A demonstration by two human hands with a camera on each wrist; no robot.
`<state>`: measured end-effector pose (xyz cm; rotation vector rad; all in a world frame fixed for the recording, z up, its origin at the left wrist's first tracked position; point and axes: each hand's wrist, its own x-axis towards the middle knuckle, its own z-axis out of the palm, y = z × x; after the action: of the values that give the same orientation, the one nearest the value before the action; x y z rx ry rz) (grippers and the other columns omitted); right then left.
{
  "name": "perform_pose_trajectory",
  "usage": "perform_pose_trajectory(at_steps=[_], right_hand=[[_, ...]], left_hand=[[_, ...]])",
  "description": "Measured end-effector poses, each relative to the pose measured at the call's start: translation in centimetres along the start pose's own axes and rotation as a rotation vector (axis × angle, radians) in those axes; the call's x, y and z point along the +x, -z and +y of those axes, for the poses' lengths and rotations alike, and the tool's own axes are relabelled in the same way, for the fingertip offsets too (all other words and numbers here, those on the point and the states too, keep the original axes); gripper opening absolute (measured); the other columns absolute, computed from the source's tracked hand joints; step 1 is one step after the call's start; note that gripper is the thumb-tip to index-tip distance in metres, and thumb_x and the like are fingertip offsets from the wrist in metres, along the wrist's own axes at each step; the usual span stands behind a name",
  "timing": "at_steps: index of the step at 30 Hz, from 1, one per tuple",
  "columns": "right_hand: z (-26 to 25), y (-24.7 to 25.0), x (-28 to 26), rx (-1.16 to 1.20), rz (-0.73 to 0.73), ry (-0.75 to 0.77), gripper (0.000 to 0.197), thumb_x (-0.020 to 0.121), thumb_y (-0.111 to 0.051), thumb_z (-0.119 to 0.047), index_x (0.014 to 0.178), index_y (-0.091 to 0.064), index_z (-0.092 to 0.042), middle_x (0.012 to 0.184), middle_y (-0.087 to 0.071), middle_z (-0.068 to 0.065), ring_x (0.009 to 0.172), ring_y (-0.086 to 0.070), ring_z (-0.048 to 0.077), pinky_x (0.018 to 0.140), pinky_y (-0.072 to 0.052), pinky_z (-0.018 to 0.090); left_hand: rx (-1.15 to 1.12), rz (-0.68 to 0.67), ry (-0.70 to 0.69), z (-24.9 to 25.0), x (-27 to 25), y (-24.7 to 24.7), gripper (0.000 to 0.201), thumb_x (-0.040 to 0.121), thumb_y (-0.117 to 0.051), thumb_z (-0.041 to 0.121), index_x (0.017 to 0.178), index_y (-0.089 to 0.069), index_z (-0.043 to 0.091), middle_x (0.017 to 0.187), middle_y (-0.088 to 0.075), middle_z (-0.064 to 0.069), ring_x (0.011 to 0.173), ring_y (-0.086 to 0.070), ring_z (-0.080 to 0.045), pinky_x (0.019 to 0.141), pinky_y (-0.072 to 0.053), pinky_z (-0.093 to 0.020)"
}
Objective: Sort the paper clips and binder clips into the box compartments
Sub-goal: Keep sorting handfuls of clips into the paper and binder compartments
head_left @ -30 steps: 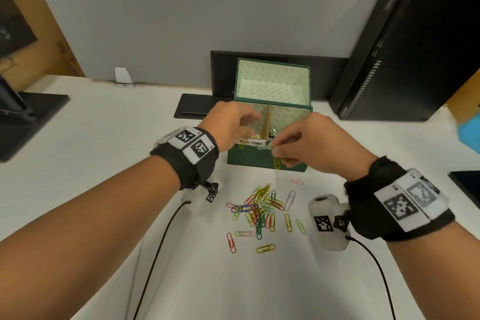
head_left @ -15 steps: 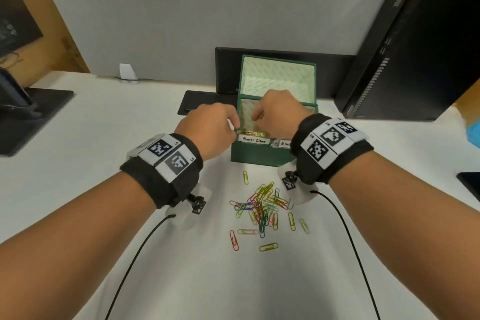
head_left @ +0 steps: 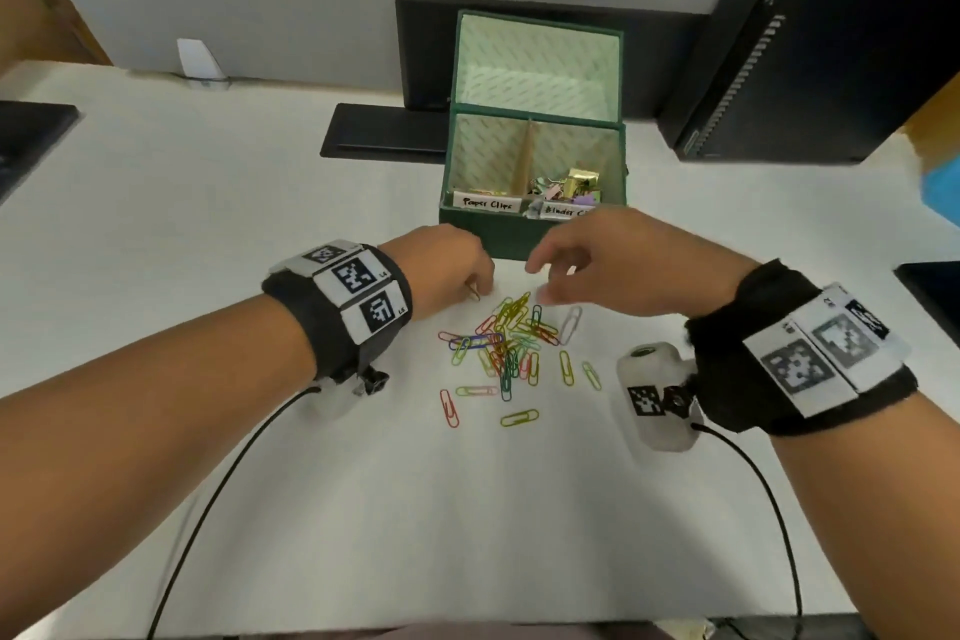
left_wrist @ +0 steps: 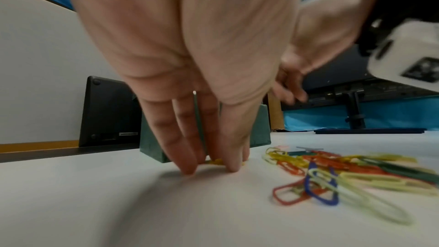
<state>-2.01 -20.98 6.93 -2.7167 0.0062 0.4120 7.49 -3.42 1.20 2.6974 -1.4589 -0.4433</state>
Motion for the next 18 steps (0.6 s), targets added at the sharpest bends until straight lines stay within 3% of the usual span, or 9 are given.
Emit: perform_pose_trajectory(at_steps=[3, 5, 7, 9, 12, 14, 16, 18], right_hand=[[2.2, -1.8, -0.5, -0.134, -0.175, -0.09, 0.075, 0.073, -0.08, -0.05, 0.139, -0.047, -0.037, 0.132, -0.048, -0.009, 0.115, -0.049, 0.012, 0.094, -0.042, 0.026], [3.2, -2.5, -0.6, -0.191, -0.247, -0.13, 0.098, 0.065, -0.082, -0.056, 0.147, -0.033, -0.038, 0.144, -0.034, -0.007, 0.131, -0.037, 0.018, 0.109, -0.036, 0.037], [3.6, -2.9, -0.8, -0.204, -0.289, -0.159, 0.109, 0.058, -0.084, -0.059, 0.148, -0.025, -0.041, 0.144, -0.028, -0.007, 0.132, -0.032, 0.022, 0.11, -0.036, 0.044], [3.5, -3.3, -1.0, -0.201, -0.315, -0.166, 0.115, 0.054, -0.086, -0.059, 0.147, -0.022, -0.042, 0.138, -0.029, -0.007, 0.128, -0.035, 0.021, 0.107, -0.04, 0.045], [2.7, -4.6, -1.2, -0.198, -0.301, -0.141, 0.118, 0.055, -0.089, -0.051, 0.149, -0.018, -0.038, 0.132, -0.031, -0.004, 0.12, -0.04, 0.02, 0.101, -0.045, 0.044], [2.0, -5.3, -0.9, -0.142, -0.245, -0.123, 0.11, 0.062, -0.088, -0.047, 0.149, -0.021, -0.033, 0.126, -0.034, -0.001, 0.111, -0.046, 0.02, 0.096, -0.048, 0.041], [1.1, -5.5, -0.4, -0.091, -0.161, -0.113, 0.09, 0.069, -0.084, -0.045, 0.143, -0.035, -0.026, 0.12, -0.041, 0.001, 0.101, -0.051, 0.019, 0.084, -0.051, 0.033], [0.4, -5.6, 0.3, -0.125, -0.078, -0.089, 0.071, 0.074, -0.081, -0.044, 0.133, -0.049, -0.021, 0.118, -0.051, 0.004, 0.097, -0.05, 0.018, 0.078, -0.044, 0.028]], left_hand=[[-0.044, 0.013, 0.038, 0.1, -0.2, 0.0, 0.021, 0.093, -0.056, 0.016, 0.107, -0.07, 0.02, 0.109, -0.065, 0.002, 0.1, -0.058, -0.018, 0.076, -0.037, -0.021], [-0.071, 0.014, 0.057, 0.2, -0.6, -0.1, 0.02, 0.092, -0.057, 0.017, 0.105, -0.072, 0.02, 0.104, -0.067, 0.003, 0.097, -0.06, -0.017, 0.076, -0.04, -0.022], [-0.125, 0.012, 0.074, 0.2, -1.1, -0.2, 0.018, 0.091, -0.061, 0.026, 0.104, -0.072, 0.021, 0.099, -0.067, 0.004, 0.094, -0.061, -0.017, 0.078, -0.045, -0.025], [-0.196, -0.023, 0.103, 0.1, -1.9, -0.3, 0.038, 0.084, -0.067, 0.047, 0.114, -0.066, 0.024, 0.099, -0.063, 0.008, 0.092, -0.059, -0.014, 0.081, -0.048, -0.028], [-0.191, -0.166, 0.092, 0.1, -3.2, -0.7, 0.092, 0.06, -0.077, 0.065, 0.138, -0.045, 0.028, 0.113, -0.051, 0.009, 0.098, -0.051, -0.01, 0.087, -0.046, -0.026], [-0.122, -0.23, 0.063, 0.4, -3.8, -1.1, 0.11, 0.051, -0.081, 0.066, 0.144, -0.034, 0.029, 0.12, -0.044, 0.008, 0.108, -0.048, -0.012, 0.095, -0.045, -0.03], [-0.1, -0.222, 0.055, 0.9, -3.6, -1.4, 0.103, 0.053, -0.083, 0.062, 0.139, -0.038, 0.03, 0.117, -0.042, 0.007, 0.107, -0.048, -0.014, 0.094, -0.046, -0.033], [-0.133, -0.171, 0.057, 1.6, -2.9, -1.5, 0.078, 0.062, -0.083, 0.053, 0.128, -0.05, 0.029, 0.109, -0.046, 0.005, 0.1, -0.05, -0.016, 0.086, -0.046, -0.031]])
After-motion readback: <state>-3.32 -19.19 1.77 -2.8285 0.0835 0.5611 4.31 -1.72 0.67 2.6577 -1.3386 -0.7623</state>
